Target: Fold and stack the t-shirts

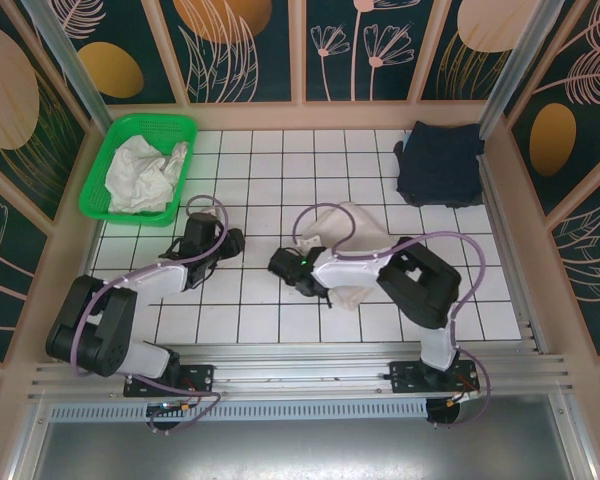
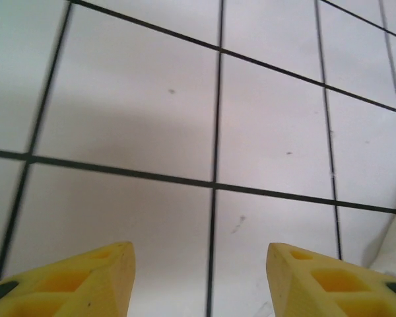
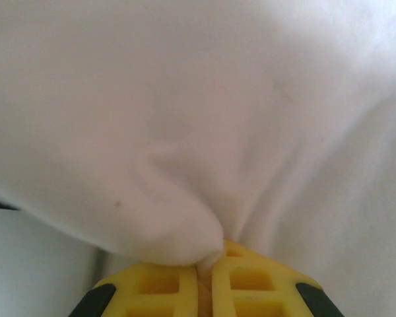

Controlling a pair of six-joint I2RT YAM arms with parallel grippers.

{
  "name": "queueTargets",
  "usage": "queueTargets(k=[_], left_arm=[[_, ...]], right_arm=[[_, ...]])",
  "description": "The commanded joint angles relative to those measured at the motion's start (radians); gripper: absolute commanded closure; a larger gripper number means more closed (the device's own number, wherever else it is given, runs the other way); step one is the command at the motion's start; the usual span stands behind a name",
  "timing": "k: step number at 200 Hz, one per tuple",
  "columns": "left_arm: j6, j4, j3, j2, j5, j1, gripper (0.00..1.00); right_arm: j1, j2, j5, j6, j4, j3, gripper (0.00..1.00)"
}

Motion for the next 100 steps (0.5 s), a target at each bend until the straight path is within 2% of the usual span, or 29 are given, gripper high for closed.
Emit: queueTargets(k=[1,20,49,100], left_arm=[[-0.007,0.077,0.022,0.084,0.111,0.007,0.50],[-0.003,0.115,0.008,0.089,0.154,0.006,0.53],[0.009,0.145,-0.013,0.084,0.136,0.007,0.54],[-0.010,0.179,-0.054,0.079,0.172,0.006,0.57]], right_arm=[[-0.021,-0.074,0.068,-0.019,0.029,-0.053,0.95],[-0.044,-0.076,0.091,0.002,0.025,-0.060,0.99],[-0.115,-0.063,0.116,0.066,0.018,0.004,1.00],[-0.170,-0.098,0.058,-0.037,0.105,0.017,0.98]])
